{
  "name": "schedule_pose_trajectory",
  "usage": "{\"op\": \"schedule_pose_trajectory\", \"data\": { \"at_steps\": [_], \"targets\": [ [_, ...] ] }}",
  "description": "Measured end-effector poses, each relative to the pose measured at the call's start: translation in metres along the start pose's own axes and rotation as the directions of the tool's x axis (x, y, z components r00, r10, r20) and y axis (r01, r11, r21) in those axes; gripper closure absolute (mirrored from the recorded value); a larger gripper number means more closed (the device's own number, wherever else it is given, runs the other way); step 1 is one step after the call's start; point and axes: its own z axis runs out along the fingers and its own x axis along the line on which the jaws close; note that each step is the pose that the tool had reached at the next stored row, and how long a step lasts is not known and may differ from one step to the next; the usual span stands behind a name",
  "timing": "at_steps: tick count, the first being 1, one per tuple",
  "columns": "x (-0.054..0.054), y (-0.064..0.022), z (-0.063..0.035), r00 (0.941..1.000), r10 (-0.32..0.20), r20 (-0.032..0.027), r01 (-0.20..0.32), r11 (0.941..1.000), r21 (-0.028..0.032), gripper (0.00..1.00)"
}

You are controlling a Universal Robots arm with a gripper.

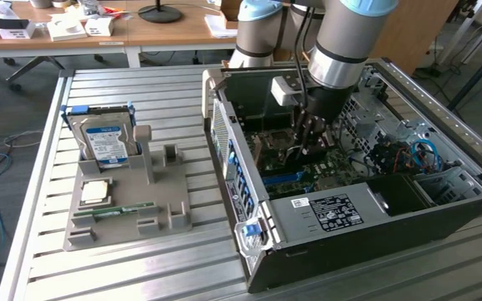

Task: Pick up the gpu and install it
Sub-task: 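Insert the gpu into the slot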

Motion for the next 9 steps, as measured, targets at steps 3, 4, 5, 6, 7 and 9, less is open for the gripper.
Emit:
{"op": "schedule_pose_trajectory", "data": {
  "at_steps": [3,4,5,6,7,9],
  "targets": [
    [0.0000,0.0010,0.0002,1.0000,0.000,0.0000,0.000,1.0000,0.0001,0.74],
    [-0.0001,0.0015,0.0003,1.0000,0.000,0.0001,0.000,1.0000,0.0001,0.74],
    [-0.0001,0.0021,0.0003,1.0000,0.000,0.0002,0.000,1.0000,0.0001,0.74],
    [0.0000,0.0025,0.0004,1.0000,0.000,0.0003,0.000,1.0000,0.0002,0.74],
    [0.0004,0.0026,0.0005,1.0000,0.000,0.0003,0.000,1.0000,0.0002,0.74],
    [0.0015,0.0028,0.0004,1.0000,0.000,0.0002,0.000,1.0000,0.0001,0.74]
  ]
}}
